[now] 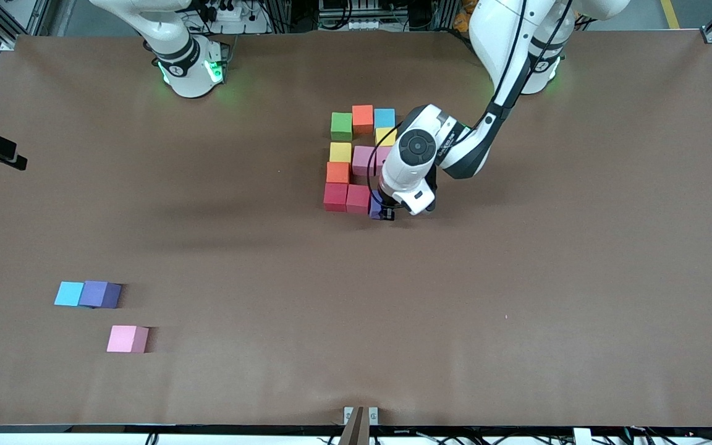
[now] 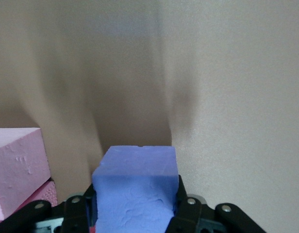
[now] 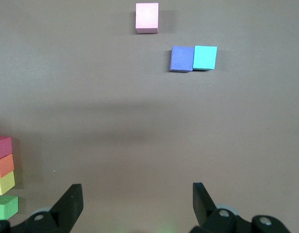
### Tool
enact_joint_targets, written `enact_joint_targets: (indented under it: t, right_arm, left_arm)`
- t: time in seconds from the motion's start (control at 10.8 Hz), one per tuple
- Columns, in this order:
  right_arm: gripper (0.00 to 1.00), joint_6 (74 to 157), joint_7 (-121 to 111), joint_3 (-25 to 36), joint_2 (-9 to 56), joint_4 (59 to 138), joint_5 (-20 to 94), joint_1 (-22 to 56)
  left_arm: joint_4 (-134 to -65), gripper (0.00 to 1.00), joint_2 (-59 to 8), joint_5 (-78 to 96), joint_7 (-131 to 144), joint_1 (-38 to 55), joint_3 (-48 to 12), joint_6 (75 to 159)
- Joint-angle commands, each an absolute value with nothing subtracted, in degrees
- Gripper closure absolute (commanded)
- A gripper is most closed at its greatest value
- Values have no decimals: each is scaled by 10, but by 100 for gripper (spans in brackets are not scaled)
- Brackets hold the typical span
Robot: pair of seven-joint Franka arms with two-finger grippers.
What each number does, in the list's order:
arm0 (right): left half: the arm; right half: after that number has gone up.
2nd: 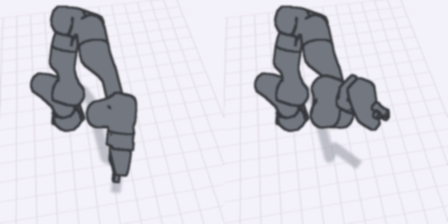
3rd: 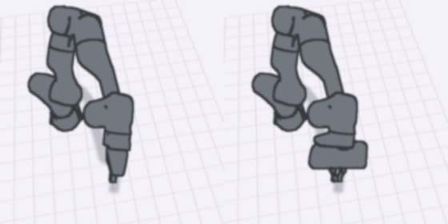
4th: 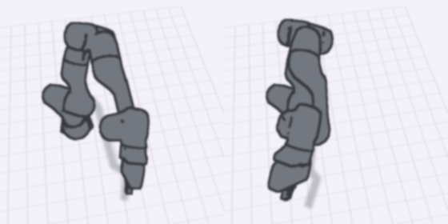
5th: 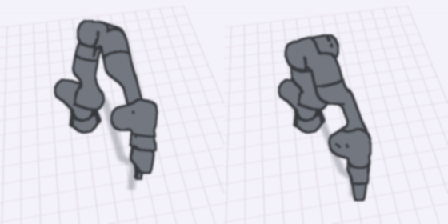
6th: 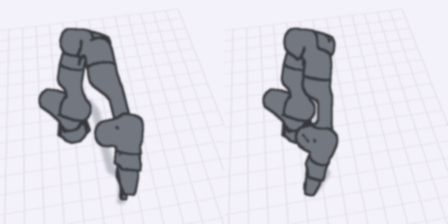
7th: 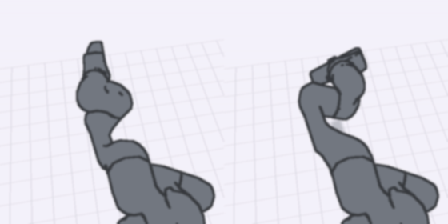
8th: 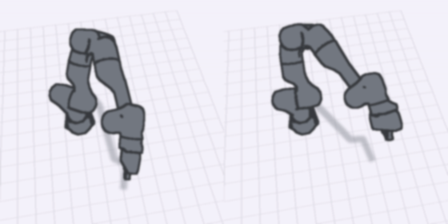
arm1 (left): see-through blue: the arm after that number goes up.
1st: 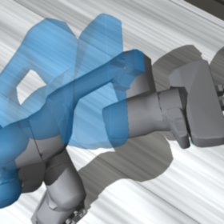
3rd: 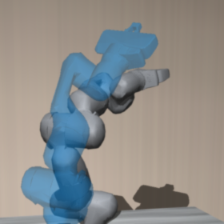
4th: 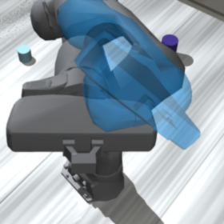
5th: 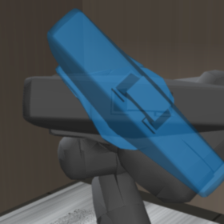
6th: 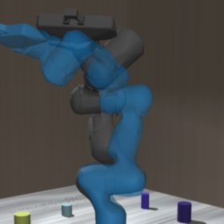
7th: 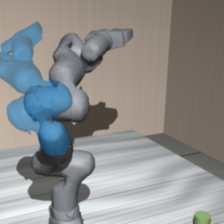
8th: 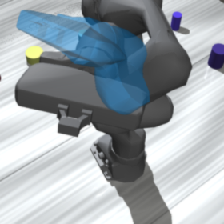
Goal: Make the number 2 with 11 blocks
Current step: 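Lower the purple cube beside the bottom pink cube with the left gripper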
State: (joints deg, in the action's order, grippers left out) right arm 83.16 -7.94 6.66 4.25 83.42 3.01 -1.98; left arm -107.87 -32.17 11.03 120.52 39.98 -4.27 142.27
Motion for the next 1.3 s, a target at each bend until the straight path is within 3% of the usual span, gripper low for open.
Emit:
enact_joint_targets:
  t: [0.0, 0.09, 0.28, 0.74, 1.21]
  right_arm:
    - [0, 825, -70, 63, 51, 817, 35, -24]
    - [0, 825, -70, 63, 51, 817, 35, -24]
    - [0, 825, -70, 63, 51, 817, 36, -24]
    - [0, 825, -70, 63, 52, 817, 35, -23]
    - [0, 825, -70, 62, 52, 817, 35, -22]
  left_arm:
    - [-1065, 36, -330, 98, 1225, 408, -37, 1426]
    - [-1061, 30, -330, 98, 1224, 408, -37, 1426]
    - [-1052, 2, -330, 98, 1223, 408, -37, 1426]
    - [-1034, 0, -320, 94, 1221, 400, -35, 1406]
    - [-970, 0, -280, 41, 1174, 354, -32, 1292]
